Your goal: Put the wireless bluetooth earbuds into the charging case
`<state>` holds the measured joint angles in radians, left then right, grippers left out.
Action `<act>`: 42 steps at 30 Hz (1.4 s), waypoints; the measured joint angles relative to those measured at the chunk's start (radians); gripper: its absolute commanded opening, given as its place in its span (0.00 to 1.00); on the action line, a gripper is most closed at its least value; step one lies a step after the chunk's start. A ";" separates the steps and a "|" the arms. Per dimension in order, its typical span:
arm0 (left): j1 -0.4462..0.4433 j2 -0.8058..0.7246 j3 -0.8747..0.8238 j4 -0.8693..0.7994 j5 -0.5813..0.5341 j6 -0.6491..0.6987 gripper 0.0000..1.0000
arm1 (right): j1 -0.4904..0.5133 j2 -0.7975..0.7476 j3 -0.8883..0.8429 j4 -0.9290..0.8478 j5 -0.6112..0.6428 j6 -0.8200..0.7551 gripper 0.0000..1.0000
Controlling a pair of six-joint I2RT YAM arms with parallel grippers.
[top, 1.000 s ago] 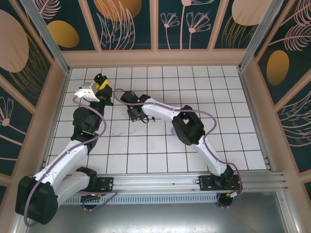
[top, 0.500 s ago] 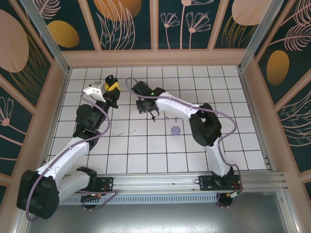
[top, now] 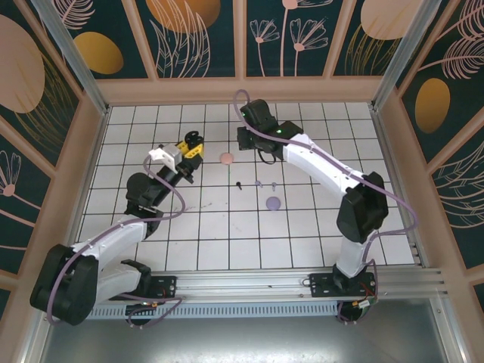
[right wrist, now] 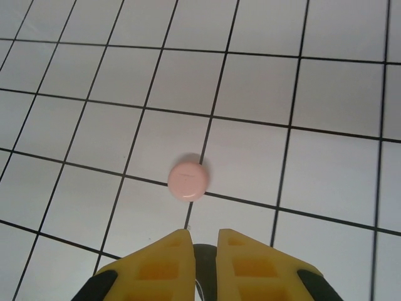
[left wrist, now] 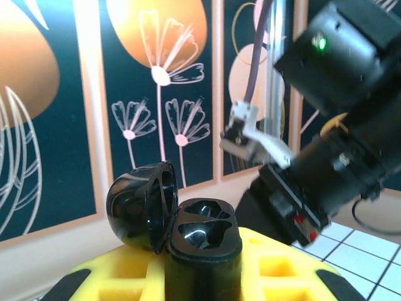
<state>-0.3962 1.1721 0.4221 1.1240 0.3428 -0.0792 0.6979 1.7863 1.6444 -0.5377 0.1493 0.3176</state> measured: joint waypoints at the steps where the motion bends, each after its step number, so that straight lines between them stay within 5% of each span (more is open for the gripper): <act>1: -0.011 0.023 -0.014 0.031 0.009 0.011 0.00 | -0.003 -0.024 -0.018 0.009 0.000 -0.005 0.12; 18: -0.135 0.435 0.032 0.409 0.089 0.057 0.00 | -0.010 -0.373 -0.274 0.222 -0.114 -0.085 0.13; 42: -0.167 0.467 0.225 0.403 0.240 0.060 0.00 | 0.057 -0.544 -0.474 0.518 -0.329 -0.176 0.13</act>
<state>-0.5632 1.6394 0.6476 1.5272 0.5831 -0.0196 0.7547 1.2427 1.1706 -0.0200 -0.1799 0.1417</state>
